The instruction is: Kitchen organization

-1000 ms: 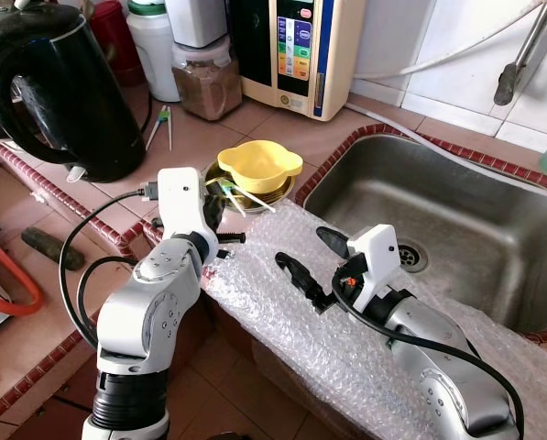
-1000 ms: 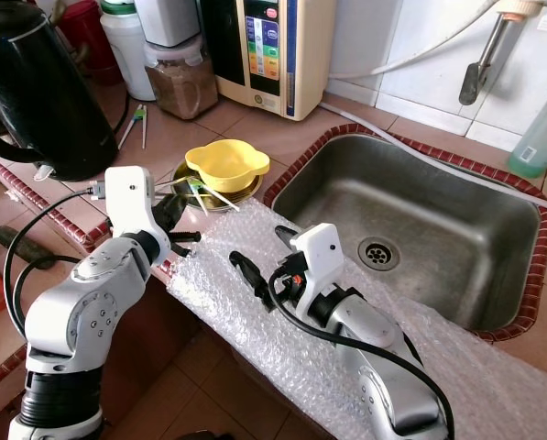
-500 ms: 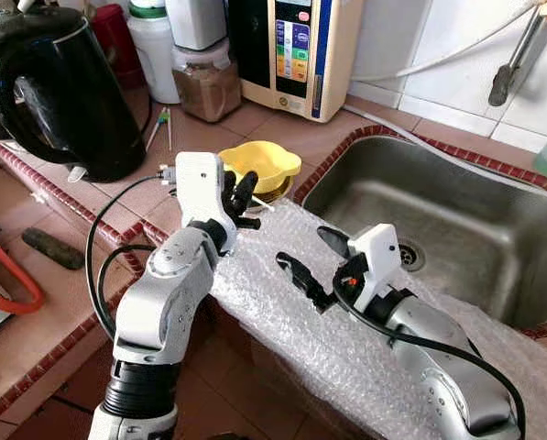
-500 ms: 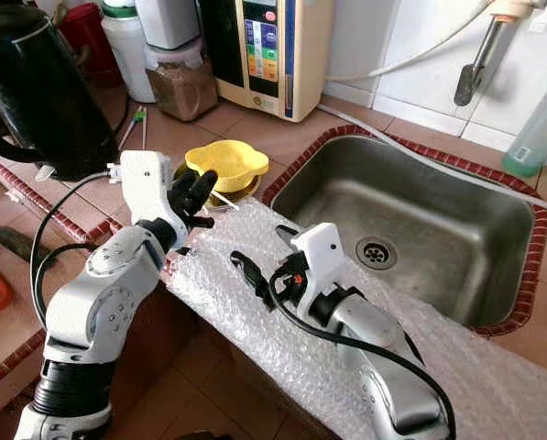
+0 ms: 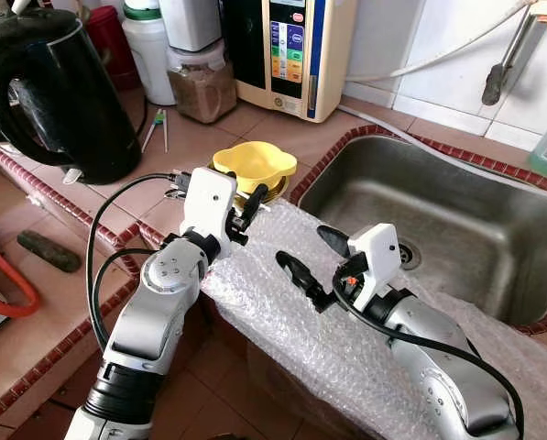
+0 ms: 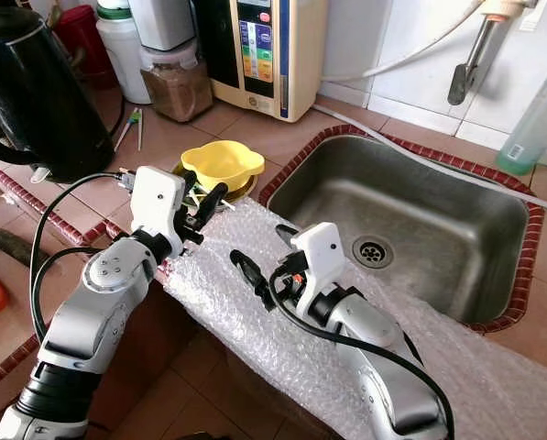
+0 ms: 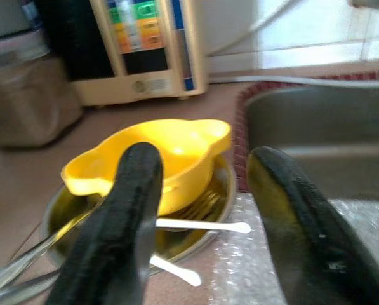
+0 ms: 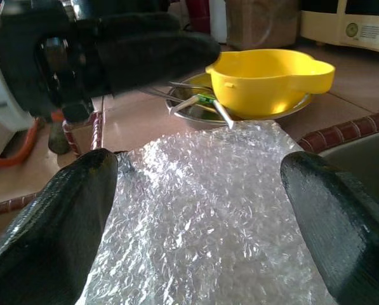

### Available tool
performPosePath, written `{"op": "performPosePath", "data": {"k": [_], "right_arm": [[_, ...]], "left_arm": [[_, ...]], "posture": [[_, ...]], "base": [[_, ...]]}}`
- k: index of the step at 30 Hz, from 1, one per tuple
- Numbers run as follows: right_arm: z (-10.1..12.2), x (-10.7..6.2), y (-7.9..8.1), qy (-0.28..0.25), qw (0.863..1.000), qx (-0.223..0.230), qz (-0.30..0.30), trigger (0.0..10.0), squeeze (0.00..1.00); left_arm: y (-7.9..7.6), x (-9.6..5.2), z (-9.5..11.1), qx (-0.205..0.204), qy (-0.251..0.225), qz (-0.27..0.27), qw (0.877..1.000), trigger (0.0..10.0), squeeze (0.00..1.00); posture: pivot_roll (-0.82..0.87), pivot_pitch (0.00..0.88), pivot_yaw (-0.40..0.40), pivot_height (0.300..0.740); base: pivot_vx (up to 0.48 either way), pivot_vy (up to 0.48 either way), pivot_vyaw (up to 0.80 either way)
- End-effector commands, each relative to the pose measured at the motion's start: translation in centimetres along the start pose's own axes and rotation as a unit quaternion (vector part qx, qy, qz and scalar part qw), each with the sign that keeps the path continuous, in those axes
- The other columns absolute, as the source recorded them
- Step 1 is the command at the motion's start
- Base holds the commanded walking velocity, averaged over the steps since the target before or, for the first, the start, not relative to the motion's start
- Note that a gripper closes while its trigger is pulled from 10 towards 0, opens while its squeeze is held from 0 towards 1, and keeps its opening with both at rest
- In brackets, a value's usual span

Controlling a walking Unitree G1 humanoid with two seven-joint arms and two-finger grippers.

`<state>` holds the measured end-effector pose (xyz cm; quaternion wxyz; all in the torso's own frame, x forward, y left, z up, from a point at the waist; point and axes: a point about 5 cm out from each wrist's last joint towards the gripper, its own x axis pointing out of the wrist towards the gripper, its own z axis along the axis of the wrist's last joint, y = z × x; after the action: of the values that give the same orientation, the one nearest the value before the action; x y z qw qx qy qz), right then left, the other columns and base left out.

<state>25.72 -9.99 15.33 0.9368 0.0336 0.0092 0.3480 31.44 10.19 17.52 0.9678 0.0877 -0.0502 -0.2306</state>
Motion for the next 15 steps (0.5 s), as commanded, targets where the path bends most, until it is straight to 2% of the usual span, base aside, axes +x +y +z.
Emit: {"op": "performPosePath", "data": {"k": [1,5,11,15], "right_arm": [[0.1,0.0,0.0,-0.002,1.0,-0.004,-0.003,10.0,0.0],[0.1,-0.1,-0.1,0.0,1.0,-0.004,-0.003,10.0,0.0],[0.2,-0.2,-0.1,0.001,1.0,-0.005,-0.001,10.0,0.0],[0.2,-0.1,0.0,0.0,1.0,-0.005,0.0,10.0,0.0]], "left_arm": [[-0.1,0.0,-0.5,0.015,0.004,-0.01,1.0,10.0,1.0],[-0.4,0.1,-0.7,0.012,0.006,-0.009,1.0,10.0,1.0],[-2.0,-0.2,-1.6,0.003,0.016,-0.022,1.0,10.0,1.0],[-2.2,-0.3,-2.0,0.005,0.02,-0.028,0.999,10.0,1.0]], "posture": [[-0.09,0.091,0.058,0.74],[-0.09,0.092,0.056,0.74],[-0.1,0.095,0.051,0.74],[-0.1,0.096,0.05,0.74]], "base": [[0.0,0.0,0.0],[0.0,0.0,0.0],[0.0,0.0,0.0],[0.0,0.0,0.0]]}}
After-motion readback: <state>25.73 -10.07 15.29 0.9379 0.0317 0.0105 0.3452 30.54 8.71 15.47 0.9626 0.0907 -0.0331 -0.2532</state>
